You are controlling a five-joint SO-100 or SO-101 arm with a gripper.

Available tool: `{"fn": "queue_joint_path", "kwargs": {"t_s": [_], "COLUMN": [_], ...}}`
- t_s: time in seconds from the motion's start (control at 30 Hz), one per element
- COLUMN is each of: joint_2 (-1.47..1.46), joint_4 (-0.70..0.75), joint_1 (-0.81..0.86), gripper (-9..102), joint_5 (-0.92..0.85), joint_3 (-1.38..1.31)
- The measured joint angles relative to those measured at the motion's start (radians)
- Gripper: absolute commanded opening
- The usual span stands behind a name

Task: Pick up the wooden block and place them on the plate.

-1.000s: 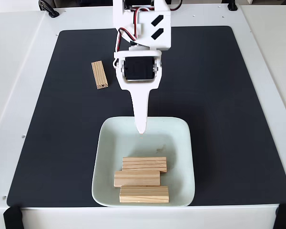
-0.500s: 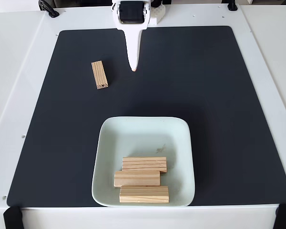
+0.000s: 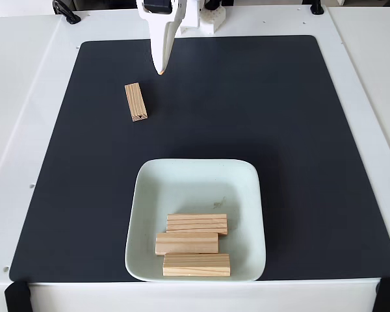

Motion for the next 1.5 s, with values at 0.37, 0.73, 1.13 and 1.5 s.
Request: {"fn": "queue_joint_path", "kwargs": {"t_s": [0.37, 0.73, 1.13, 1.5], "joint_2": [0.072, -0.038, -0.621, -0.905], "joint_4": [0.0, 0.265, 0.442, 0.446], "joint_1": [0.014, 0.302, 0.319, 0.193], "gripper": [-1, -1, -1, -1], "joint_5": [0.009, 0.304, 0.63, 0.811], "joint_3": [0.051, -0.166, -0.681, -0.83]}}
